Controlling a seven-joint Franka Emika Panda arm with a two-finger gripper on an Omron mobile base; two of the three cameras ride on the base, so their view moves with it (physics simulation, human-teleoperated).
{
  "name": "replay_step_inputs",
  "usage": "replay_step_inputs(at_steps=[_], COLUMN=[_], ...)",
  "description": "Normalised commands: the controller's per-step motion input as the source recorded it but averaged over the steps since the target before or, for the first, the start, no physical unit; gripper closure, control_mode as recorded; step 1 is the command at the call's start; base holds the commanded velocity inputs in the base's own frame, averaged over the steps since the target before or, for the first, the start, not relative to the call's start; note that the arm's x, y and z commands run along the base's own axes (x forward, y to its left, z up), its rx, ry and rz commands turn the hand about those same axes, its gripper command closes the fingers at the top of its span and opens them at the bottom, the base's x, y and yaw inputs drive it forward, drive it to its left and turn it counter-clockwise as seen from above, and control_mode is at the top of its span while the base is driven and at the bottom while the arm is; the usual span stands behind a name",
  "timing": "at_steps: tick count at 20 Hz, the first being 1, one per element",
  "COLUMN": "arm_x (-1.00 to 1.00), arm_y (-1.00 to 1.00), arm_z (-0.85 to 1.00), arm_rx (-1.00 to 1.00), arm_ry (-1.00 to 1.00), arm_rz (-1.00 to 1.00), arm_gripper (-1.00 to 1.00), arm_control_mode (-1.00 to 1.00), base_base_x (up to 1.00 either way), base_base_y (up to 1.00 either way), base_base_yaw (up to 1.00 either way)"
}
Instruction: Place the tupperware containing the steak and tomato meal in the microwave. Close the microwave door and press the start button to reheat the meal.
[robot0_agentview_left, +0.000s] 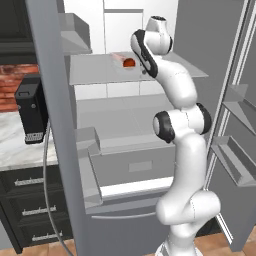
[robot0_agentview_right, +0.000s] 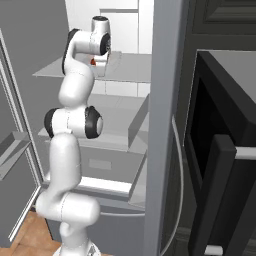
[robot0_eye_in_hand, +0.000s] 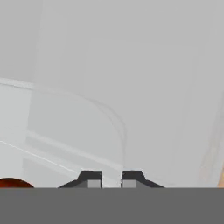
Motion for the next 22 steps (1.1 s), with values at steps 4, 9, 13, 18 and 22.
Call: replay_step_inputs(at_steps=[4,9,13,18,22], arm_x=[-0.37,-0.44,-0.51,-0.80,-1.00], arm_y=[0.18,0.17,0.10,-0.01,-0.07], arm_z=[-0.08,-0.22,-0.60,-0.51,0.04], arm_rx=[0.00,0.00,0.00,0.02,0.04], arm_ry=[-0.15,-0.27,-0.25,-0.24,-0.07], arm_rz=[-0.06,-0.09,-0.11,-0.12,-0.13], arm_gripper=[1.00,1.00,1.00,1.00,1.00], arm_control_mode=[-1.00,-1.00,-1.00,-1.00,-1.00], base_base_x=[0.00,0.00,0.00,0.00,0.00], base_base_y=[0.00,0.00,0.00,0.00,0.00], base_base_yaw=[0.00,0.00,0.00,0.00,0.00])
